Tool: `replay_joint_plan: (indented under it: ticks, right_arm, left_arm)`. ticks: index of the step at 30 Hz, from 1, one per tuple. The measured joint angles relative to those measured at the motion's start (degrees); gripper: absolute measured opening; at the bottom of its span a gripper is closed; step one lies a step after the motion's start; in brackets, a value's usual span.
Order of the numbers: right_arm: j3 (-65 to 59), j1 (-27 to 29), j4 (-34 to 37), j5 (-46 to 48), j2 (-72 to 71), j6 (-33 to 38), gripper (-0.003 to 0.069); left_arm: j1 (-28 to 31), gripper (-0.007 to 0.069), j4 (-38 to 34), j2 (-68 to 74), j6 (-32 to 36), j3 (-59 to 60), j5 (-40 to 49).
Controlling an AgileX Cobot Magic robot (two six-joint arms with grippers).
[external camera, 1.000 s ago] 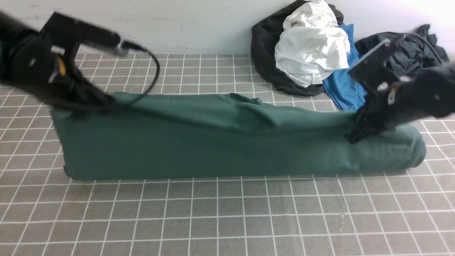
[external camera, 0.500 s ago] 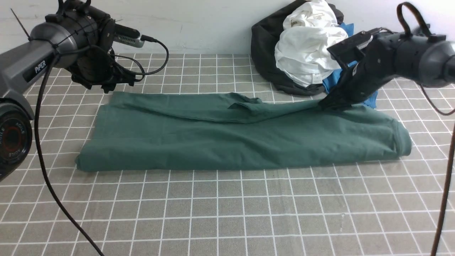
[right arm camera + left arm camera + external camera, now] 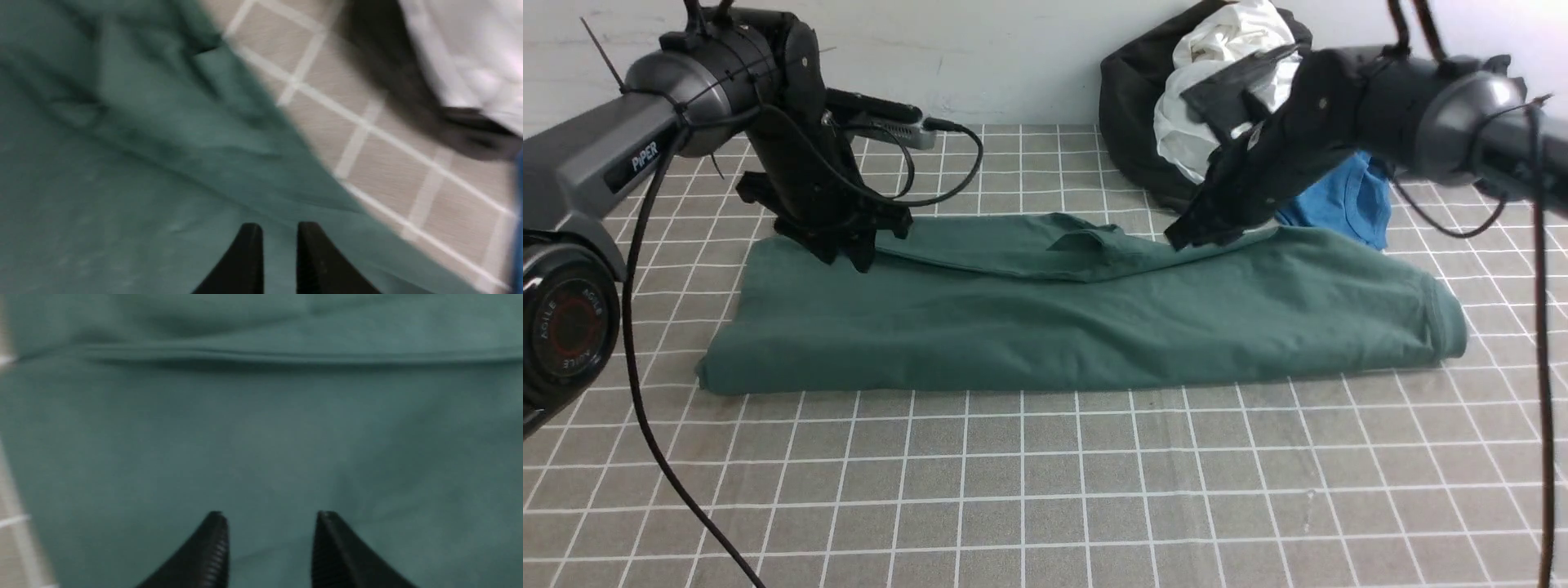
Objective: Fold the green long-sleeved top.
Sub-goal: Use both arms to drag the lower edge of the fabric forward and fold it over the upper edge
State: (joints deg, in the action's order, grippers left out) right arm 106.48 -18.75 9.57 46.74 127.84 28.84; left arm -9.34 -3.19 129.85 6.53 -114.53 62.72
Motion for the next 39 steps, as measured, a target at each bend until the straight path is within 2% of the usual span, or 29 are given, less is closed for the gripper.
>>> replay_joint_plan:
  ticks: [1, 2, 4, 5, 6, 9, 10, 11, 13, 14, 16, 21, 22, 23, 24, 26, 28, 30, 33, 36, 37, 39]
  right_arm:
    - [0.00, -0.72, 2.05, 0.11, 1.57, 2.39, 0.0028]
    - [0.00, -0.85, 2.49, 0.11, 1.57, 2.86, 0.0024]
    - [0.00, -2.00, 8.68, -1.22, 5.10, 9.22, -0.0006]
    - [0.00, -2.00, 9.10, -1.22, 5.10, 9.72, -0.0008]
    - [0.42, -2.07, 12.20, -4.50, 6.80, 14.13, -0.0012]
    - [1.50, -1.54, 15.64, -11.29, 8.02, 17.20, -0.0012]
    - [2.28, -0.65, 20.07, -20.31, 9.12, 16.65, -0.0012]
    - [2.41, -0.14, 22.43, -25.28, 9.45, 15.81, -0.0010]
    - [2.42, 0.79, 26.06, -29.54, 9.51, 14.39, -0.0006]
    - [2.63, 2.46, 31.08, -35.34, 9.19, 13.07, 0.0013]
    - [3.03, 4.04, 33.28, -36.04, 8.37, 12.84, 0.0037]
    - [3.02, 7.23, 31.36, -21.99, 3.67, 12.62, 0.0096]
    - [3.02, 8.53, 28.48, -14.98, 1.38, 12.15, 0.0107]
    - [3.02, 8.88, 27.54, -13.96, 0.70, 11.92, 0.0108]
    - [3.02, 10.39, 23.20, -5.13, -2.21, 10.28, 0.0115]
    - [3.09, 11.46, 19.59, -0.33, -4.31, 8.74, 0.0116]
    - [3.27, 14.62, 12.50, 11.40, -7.89, 5.73, 0.0118]
    - [3.34, 17.20, 10.59, 17.98, -9.63, 5.28, 0.0118]
    - [3.34, 19.49, 14.23, 20.55, -10.04, 5.13, 0.0112]
    - [3.36, 19.33, 24.61, 20.24, -8.85, 7.73, 0.0059]
    - [3.41, 18.25, 29.96, 19.77, -7.83, 10.81, 0.0029]
    - [3.41, 17.12, 33.24, 19.08, -6.75, 13.26, 0.0010]
  left_arm:
    - [-0.37, 0.0157, -0.74, 0.08, 0.30, 0.53, -0.10]
    - [-0.44, 0.0148, -0.80, 0.08, 0.29, 0.59, -0.10]
    - [-1.46, 0.0041, -1.24, 0.37, 0.84, 0.81, 0.01]
    - [-1.54, 0.0036, -1.24, 0.37, 0.84, 0.81, 0.01]
    - [-2.20, 0.0009, -1.29, 0.39, 1.72, 0.81, 0.21]
    - [-3.11, -0.0005, -1.49, 0.39, 2.76, 0.81, 0.41]
    - [-4.01, -0.0008, -1.67, 0.39, 3.17, 0.81, 0.82]
    - [-4.35, -0.0008, -1.82, 0.39, 3.31, 0.81, 1.16]
    - [-4.81, -0.0008, -1.88, 0.22, 3.77, 0.81, 1.78]
    - [-5.25, -0.0008, -1.94, -0.48, 4.69, 0.83, 2.63]
    - [-5.34, -0.0008, -2.04, -2.00, 5.15, 0.88, 3.74]
    - [-5.34, -0.0008, -1.18, -8.78, 6.32, 0.88, 6.61]
    - [-5.26, -0.0008, -0.61, -12.12, 6.56, 0.88, 7.29]
    - [-5.26, -0.0008, -0.47, -12.55, 6.56, 0.88, 7.45]
    - [-5.26, -0.0008, -0.01, -16.67, 6.69, 0.88, 7.82]
    - [-5.26, -0.0008, 0.14, -19.11, 6.87, 1.06, 7.82]
    - [-5.26, -0.0008, -0.50, -25.76, 7.18, 2.98, 7.97]
    - [-5.22, -0.0008, -1.78, -31.24, 7.60, 6.32, 7.97]
    - [-5.22, -0.0008, -3.53, -38.54, 7.94, 13.12, 8.11]
    - [-5.22, -0.0008, -4.22, -45.79, 7.96, 21.38, 6.25]
    - [-5.22, -0.0008, -4.28, -49.21, 7.96, 26.06, 4.33]
    - [-5.22, -0.0008, -4.34, -51.55, 8.01, 29.39, 2.80]
